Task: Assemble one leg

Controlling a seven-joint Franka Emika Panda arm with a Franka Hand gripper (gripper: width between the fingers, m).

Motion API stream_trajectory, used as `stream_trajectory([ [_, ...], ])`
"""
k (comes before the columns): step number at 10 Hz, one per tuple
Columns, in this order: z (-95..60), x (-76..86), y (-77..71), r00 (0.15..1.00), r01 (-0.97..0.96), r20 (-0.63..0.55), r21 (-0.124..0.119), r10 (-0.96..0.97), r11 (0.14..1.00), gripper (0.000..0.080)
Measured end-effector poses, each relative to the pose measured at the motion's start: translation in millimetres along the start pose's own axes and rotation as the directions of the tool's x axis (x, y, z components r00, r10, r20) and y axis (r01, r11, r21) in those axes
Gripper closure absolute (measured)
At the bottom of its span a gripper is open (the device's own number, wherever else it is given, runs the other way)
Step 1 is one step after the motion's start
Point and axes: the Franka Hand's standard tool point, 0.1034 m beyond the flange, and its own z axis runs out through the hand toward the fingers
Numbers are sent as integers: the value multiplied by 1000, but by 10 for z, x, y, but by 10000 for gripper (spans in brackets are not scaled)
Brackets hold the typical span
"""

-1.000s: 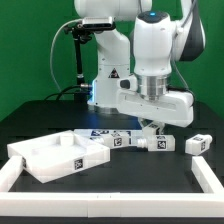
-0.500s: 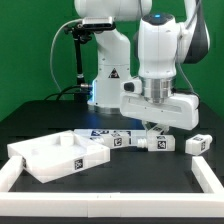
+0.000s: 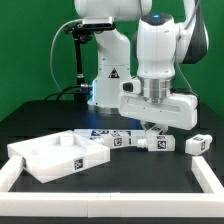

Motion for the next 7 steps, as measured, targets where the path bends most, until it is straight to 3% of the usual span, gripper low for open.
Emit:
stream_trajectory([
  [1, 0, 0, 0, 1000, 0, 0, 0, 0, 1000, 425],
  [2, -4, 1, 1, 1000, 0, 1, 0, 0, 1000, 239],
  [3, -81, 16, 18, 1000, 16, 19, 2, -16, 1000, 239],
  [4, -213, 61, 44, 1000, 17, 25, 16, -17, 1000, 166],
  [7, -837, 274, 123, 996, 24, 81, 96, -32, 995, 151],
])
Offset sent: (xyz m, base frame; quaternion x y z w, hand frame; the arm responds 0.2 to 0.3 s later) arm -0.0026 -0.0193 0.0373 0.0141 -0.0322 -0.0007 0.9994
